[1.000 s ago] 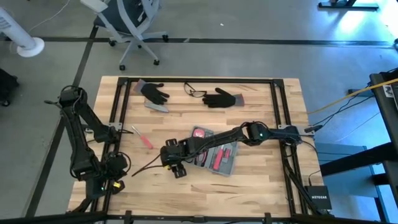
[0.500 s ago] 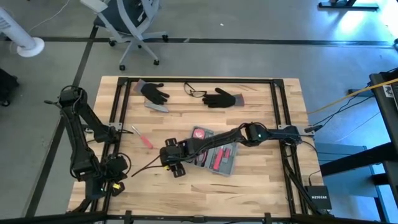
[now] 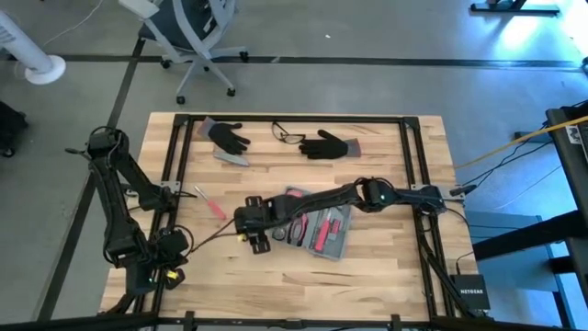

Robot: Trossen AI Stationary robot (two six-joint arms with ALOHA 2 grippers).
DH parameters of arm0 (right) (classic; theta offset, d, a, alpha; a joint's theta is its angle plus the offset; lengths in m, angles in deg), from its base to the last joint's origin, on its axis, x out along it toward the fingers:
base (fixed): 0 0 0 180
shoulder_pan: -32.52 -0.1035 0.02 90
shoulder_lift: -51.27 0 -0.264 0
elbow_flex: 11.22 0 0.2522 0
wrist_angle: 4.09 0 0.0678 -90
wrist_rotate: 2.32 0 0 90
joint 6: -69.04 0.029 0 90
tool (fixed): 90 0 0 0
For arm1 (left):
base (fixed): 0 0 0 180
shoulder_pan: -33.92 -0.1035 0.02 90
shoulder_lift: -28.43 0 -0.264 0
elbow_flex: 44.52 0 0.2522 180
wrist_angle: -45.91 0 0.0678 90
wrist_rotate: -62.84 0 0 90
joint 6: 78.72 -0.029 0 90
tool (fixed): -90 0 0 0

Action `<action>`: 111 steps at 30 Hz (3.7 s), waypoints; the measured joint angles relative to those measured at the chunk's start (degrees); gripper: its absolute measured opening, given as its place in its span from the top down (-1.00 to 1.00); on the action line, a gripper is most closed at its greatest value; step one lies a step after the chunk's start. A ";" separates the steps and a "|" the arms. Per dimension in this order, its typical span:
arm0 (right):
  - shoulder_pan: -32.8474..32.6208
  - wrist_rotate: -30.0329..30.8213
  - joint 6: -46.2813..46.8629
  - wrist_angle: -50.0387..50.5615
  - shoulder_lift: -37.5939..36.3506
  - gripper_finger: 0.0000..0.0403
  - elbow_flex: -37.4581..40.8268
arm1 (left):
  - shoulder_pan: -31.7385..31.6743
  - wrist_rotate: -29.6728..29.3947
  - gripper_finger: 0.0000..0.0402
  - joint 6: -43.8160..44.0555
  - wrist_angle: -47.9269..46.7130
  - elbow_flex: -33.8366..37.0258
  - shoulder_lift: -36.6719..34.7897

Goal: Prefit tool cases
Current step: Put the orange multi bit set into the gray prefit tool case

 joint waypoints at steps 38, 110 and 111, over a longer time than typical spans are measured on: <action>-0.99 -3.59 15.62 0.06 0.90 -0.33 -1.38 | 0.00 0.00 1.00 1.44 -0.44 0.00 0.02; -1.16 -0.95 19.85 0.81 3.72 0.26 -1.56 | 0.00 -0.02 1.00 1.05 -0.42 0.02 0.07; -1.16 -0.93 19.84 0.80 3.74 0.26 -1.56 | 0.00 -0.02 1.00 1.05 -0.42 0.04 0.07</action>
